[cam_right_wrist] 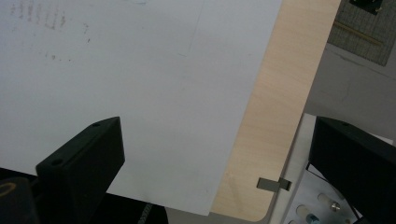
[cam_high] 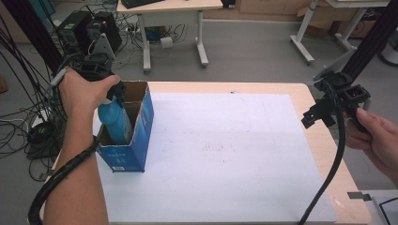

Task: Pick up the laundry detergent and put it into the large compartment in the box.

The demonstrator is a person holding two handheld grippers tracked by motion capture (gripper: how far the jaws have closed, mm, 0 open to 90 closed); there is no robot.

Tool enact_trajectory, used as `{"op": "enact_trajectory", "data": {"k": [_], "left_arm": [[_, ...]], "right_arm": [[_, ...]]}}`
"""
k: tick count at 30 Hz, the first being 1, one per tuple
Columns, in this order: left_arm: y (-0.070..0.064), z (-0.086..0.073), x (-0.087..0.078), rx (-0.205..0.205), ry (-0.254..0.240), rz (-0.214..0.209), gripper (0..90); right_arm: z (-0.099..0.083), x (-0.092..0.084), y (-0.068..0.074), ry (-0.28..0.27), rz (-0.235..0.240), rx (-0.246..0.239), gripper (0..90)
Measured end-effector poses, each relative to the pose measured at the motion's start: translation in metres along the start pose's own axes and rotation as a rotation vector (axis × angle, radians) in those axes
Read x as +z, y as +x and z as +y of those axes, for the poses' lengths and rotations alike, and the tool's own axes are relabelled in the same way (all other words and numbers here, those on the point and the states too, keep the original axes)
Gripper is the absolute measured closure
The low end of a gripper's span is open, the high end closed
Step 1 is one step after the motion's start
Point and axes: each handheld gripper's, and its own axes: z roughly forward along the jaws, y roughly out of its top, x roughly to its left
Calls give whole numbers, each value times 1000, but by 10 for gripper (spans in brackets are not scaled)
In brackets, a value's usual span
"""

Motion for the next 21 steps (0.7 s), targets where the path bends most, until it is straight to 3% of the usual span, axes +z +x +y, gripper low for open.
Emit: {"op": "enact_trajectory", "data": {"k": [21], "left_arm": [[-6,2,40,19,22,9,382]], "right_arm": [[4,6,1,18,-3,0,35]]}}
